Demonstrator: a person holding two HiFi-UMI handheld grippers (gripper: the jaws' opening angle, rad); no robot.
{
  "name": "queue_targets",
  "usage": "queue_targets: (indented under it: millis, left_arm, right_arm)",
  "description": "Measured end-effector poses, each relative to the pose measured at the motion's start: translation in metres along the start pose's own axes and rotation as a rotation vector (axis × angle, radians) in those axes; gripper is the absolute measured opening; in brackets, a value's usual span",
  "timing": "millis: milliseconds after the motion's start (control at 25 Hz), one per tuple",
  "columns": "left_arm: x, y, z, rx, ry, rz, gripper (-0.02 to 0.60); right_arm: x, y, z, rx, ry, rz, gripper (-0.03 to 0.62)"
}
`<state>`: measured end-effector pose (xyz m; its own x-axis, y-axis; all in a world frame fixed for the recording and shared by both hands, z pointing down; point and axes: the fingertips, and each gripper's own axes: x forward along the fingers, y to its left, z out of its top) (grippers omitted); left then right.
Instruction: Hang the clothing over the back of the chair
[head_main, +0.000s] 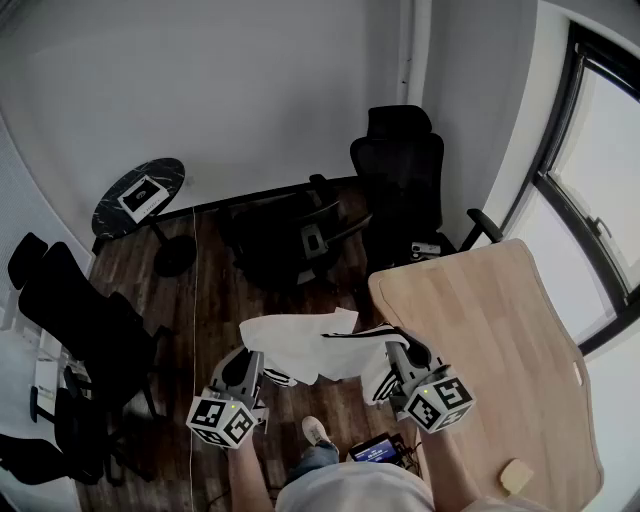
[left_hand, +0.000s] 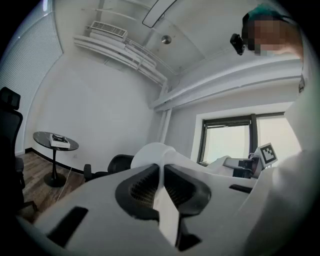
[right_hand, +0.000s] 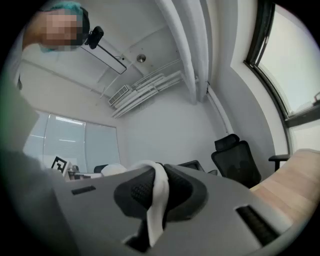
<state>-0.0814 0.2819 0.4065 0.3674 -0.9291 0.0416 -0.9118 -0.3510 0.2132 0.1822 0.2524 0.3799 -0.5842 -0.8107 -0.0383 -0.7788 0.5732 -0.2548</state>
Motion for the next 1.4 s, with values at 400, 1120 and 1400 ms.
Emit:
queue_targets:
  millis: [400,1120,1400]
  left_arm:
    - [0.011,0.009,-0.007,-0.034,0.018,0.023,0.046]
    - [0.036,0.0,0.013,-0.003,-0.01,-0.009,0.048]
    - [0.086,0.04,0.026,-0.002,-0.021,-0.017,0.048]
  right_arm:
    - [0.005,0.0,-0.001,-0.037,0.014,-0.003,0.023]
    - [0.012,-0.01,0.013,-0.042,-0.003,0.037,0.023]
    - [0.07,-0.024,0.008,-0.027,-0.012,0.07,0.023]
